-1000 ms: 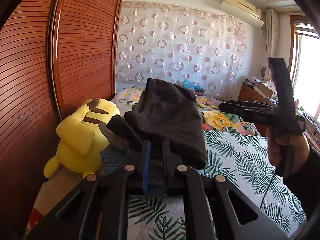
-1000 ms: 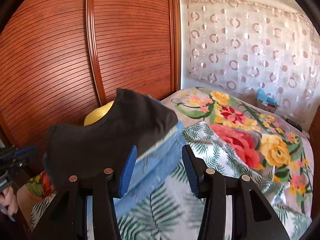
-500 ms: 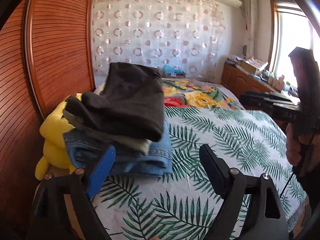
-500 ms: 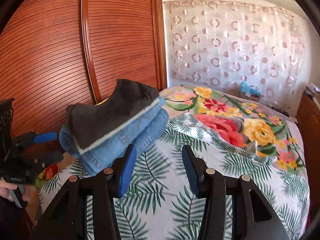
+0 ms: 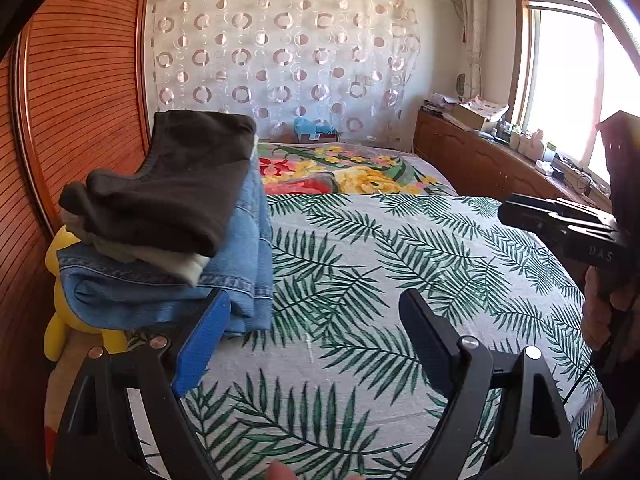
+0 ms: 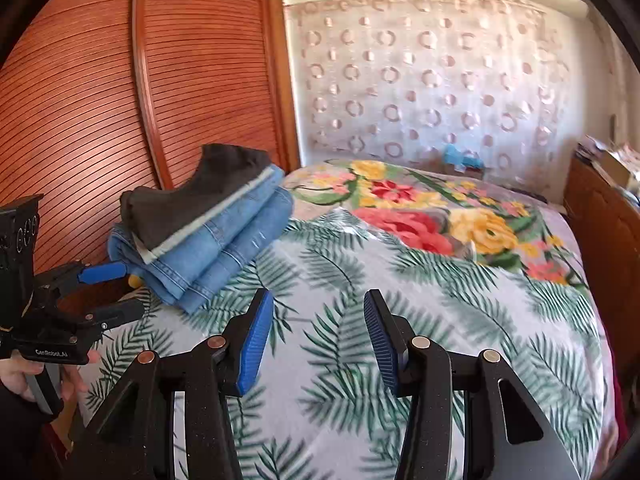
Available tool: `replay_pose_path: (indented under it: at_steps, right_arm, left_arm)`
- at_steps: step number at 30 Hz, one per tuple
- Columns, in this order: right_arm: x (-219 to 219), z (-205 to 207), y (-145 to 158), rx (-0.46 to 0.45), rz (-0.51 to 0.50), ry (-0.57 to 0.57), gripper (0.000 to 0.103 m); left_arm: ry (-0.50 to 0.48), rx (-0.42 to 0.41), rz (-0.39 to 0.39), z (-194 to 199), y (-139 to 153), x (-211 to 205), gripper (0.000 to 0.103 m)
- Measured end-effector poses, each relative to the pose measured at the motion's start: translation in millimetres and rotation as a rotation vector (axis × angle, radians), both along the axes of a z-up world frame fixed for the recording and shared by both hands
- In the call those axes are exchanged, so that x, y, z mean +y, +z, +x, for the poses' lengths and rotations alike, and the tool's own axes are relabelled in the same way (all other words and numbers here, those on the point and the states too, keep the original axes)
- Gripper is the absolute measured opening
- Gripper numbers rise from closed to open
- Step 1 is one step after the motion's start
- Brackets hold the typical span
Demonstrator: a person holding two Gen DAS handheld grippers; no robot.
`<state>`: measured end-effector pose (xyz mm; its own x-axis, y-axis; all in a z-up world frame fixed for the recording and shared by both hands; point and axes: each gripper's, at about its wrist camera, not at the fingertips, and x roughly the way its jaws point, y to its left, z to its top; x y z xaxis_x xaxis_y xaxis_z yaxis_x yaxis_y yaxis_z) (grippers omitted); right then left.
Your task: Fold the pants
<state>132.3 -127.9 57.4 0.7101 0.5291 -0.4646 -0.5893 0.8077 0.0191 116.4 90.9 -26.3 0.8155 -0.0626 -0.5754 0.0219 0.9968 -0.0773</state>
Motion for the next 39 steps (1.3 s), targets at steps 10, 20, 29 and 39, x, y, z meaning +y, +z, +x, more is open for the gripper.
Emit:
replay_pose_path:
  at_steps: [10,20,29,39]
  right_arm:
    - [-38,-58,4,0.001,0.036,-0.153,0.065]
    - [-45,-125,26,-0.074,0.042,-0.284,0.076]
    - [-36,-171,37,-0.147,0.044,-0.324,0.077]
    - [-36,-183,31,-0.186,0.072,-0.353,0.077]
  left_arm:
    - [-0.035,-0.026,0.003,-15,17,-37,0.087]
    - [-0.053,-0.073,0.003,-34,43,-60,0.087]
    - [-0.048,-0.139,0.016,-50,78,-67,0.087]
    - [-0.040,-0.203,0.028,-66,101,-73,0.087]
